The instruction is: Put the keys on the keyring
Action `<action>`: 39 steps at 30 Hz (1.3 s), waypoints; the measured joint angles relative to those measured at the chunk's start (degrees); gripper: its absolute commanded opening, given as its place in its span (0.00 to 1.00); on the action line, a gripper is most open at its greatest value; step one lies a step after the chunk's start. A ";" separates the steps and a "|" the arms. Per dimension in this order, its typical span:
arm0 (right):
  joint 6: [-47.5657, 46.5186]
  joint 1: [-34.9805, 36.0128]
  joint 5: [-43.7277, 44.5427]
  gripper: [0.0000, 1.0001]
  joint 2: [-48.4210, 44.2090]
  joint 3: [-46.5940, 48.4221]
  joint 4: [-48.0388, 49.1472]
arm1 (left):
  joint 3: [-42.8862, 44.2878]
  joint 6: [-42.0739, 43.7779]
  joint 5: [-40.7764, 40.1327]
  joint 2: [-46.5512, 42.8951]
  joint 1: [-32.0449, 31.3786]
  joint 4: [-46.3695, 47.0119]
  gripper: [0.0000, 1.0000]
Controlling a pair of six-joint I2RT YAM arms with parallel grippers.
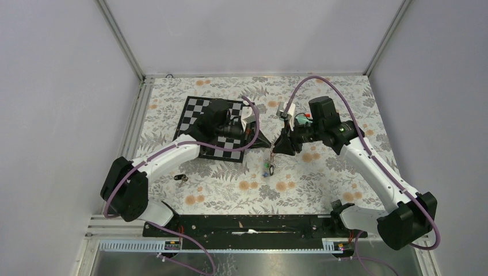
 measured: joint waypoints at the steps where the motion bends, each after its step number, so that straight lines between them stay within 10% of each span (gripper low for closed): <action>1: 0.02 -0.09 -0.15 0.36 0.00 -0.09 0.00 | 0.00 -0.07 0.09 0.00 0.02 0.07 0.00; 16: -0.04 -0.72 -1.55 0.10 0.00 -1.51 0.39 | -0.66 -0.46 0.59 -0.20 0.57 1.62 0.00; 39: 0.81 -0.90 -6.54 0.18 0.11 -3.89 4.13 | -5.25 -10.78 4.50 -0.37 2.21 14.51 0.00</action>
